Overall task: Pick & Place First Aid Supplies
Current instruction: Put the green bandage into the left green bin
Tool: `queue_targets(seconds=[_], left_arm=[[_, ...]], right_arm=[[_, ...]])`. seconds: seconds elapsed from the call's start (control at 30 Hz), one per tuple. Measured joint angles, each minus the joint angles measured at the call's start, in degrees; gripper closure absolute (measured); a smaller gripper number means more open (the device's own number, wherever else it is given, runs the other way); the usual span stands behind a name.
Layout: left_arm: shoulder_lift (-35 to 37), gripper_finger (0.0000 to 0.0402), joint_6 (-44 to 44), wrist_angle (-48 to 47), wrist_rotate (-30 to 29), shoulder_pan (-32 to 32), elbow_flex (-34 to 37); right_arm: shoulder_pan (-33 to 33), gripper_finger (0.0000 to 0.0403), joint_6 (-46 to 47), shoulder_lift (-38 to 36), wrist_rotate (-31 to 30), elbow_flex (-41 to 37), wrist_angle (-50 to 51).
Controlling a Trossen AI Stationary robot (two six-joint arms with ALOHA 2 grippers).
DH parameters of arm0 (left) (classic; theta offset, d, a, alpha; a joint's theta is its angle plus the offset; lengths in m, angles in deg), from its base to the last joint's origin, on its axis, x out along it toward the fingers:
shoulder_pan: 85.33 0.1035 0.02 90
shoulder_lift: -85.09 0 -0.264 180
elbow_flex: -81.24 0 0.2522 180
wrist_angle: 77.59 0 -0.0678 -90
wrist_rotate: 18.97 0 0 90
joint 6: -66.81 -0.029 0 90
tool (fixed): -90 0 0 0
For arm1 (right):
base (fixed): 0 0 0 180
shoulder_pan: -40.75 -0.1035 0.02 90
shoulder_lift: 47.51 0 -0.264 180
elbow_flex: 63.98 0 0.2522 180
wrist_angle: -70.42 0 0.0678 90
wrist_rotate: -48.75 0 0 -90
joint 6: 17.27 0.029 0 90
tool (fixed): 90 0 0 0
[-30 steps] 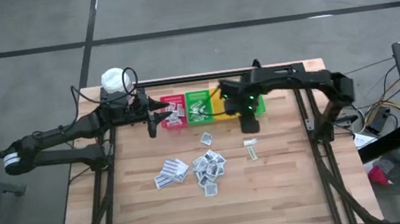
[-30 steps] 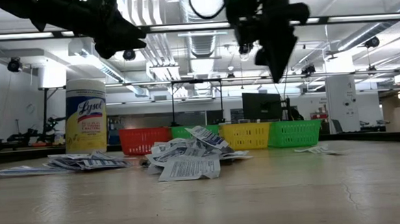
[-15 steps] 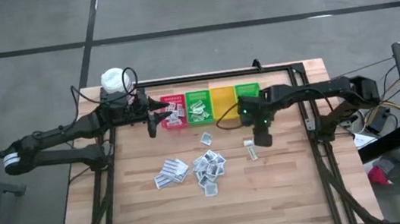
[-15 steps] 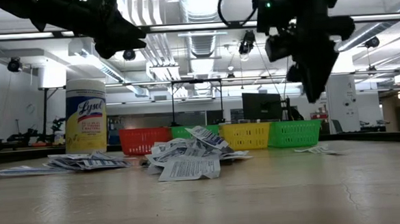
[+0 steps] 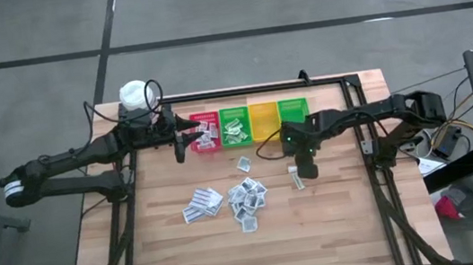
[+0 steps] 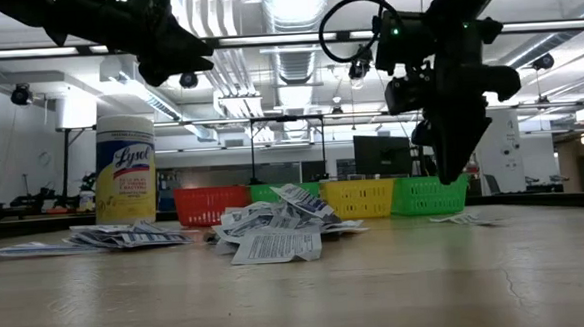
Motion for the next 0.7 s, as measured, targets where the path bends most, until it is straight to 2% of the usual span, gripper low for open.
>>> queue_targets(seconds=[0.2, 0.7], left_arm=[[0.0, 0.0227, 0.79, 0.0, 0.0, 0.0, 0.0], [0.0, 0.0227, 0.79, 0.0, -0.02, 0.0, 0.0]], right_arm=[[0.0, 0.0324, -3.97, 0.01, -0.01, -2.2, 0.09], [0.0, 0.0285, -6.56, 0.01, -0.01, -3.79, -1.36]])
